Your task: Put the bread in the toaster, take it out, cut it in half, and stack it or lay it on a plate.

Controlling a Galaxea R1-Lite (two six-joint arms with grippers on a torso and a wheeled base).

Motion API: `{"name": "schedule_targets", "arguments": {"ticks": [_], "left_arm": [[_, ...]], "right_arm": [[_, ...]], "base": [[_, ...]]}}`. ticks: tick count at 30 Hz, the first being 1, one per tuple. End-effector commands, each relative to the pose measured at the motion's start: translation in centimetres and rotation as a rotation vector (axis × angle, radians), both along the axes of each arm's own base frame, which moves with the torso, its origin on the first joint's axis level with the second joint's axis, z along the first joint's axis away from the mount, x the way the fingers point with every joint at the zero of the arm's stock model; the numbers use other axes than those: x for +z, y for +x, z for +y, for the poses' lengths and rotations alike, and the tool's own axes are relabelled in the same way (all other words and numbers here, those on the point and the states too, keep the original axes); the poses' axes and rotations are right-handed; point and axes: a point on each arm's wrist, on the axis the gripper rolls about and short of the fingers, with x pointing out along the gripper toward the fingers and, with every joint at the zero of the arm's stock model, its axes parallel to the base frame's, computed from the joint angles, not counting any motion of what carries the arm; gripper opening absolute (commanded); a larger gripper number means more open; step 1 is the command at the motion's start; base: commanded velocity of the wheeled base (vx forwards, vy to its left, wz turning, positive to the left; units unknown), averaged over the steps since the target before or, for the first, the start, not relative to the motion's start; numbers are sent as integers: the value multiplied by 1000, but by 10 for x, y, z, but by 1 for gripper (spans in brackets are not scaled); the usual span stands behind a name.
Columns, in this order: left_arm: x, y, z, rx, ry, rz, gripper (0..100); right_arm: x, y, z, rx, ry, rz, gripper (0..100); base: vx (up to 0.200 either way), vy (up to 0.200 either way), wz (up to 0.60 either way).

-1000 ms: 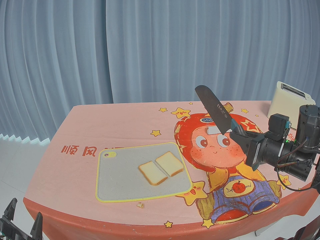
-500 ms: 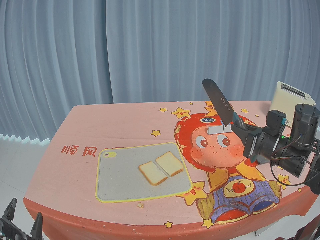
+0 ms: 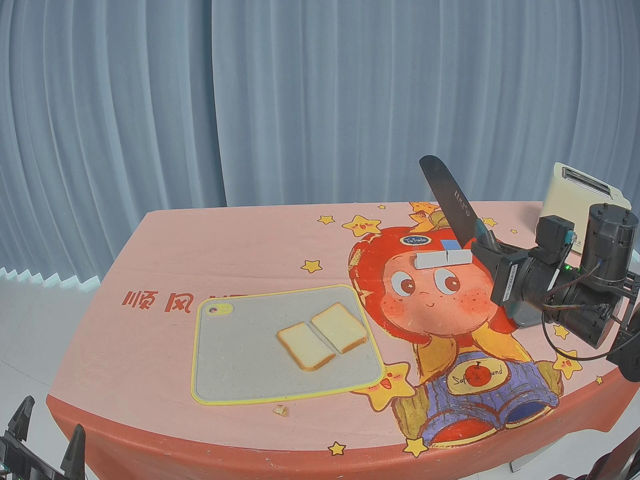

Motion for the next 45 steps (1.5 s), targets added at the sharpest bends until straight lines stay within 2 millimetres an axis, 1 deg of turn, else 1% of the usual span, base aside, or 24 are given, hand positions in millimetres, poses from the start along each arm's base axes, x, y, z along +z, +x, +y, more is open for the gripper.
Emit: {"name": "schedule_targets", "arguments": {"ticks": [1, 4, 7, 8, 12, 16, 18, 20, 23, 26, 28, 45], "left_arm": [[-5, 1, 0, 0, 0, 7, 100], [-5, 1, 0, 0, 0, 7, 100], [-5, 1, 0, -1, 0, 7, 100], [-5, 1, 0, 0, 0, 7, 100], [-5, 1, 0, 0, 0, 7, 100], [-5, 1, 0, 0, 0, 7, 100], [-5, 1, 0, 0, 0, 7, 100], [-5, 1, 0, -1, 0, 7, 100], [-5, 1, 0, -1, 0, 7, 100], [-5, 1, 0, -1, 0, 7, 100], [-5, 1, 0, 0, 0, 7, 100], [-5, 1, 0, -1, 0, 7, 100]], "right_arm": [[0, 2, -1, -7, 0, -1, 0], [2, 2, 0, -7, 2, -4, 0], [5, 3, -4, -34, -2, -20, 0], [9, 3, -4, -35, 5, -35, 0], [13, 3, -5, -40, 10, -43, 0], [2, 2, -16, -69, -24, -19, 0], [2, 3, -19, -82, -30, -20, 0], [5, 6, -24, -106, -26, -34, 0], [6, 2, -26, -104, -15, -34, 0], [-7, 0, -27, -92, -37, 12, 0], [-11, 1, -28, -98, -43, 26, 0], [-18, 7, -28, -103, -51, 56, 0]], "base": [[0, 0, 0], [0, 0, 0], [0, 0, 0], [0, 0, 0], [0, 0, 0], [0, 0, 0], [0, 0, 0], [0, 0, 0], [0, 0, 0], [0, 0, 0], [0, 0, 0], [0, 0, 0]]}}
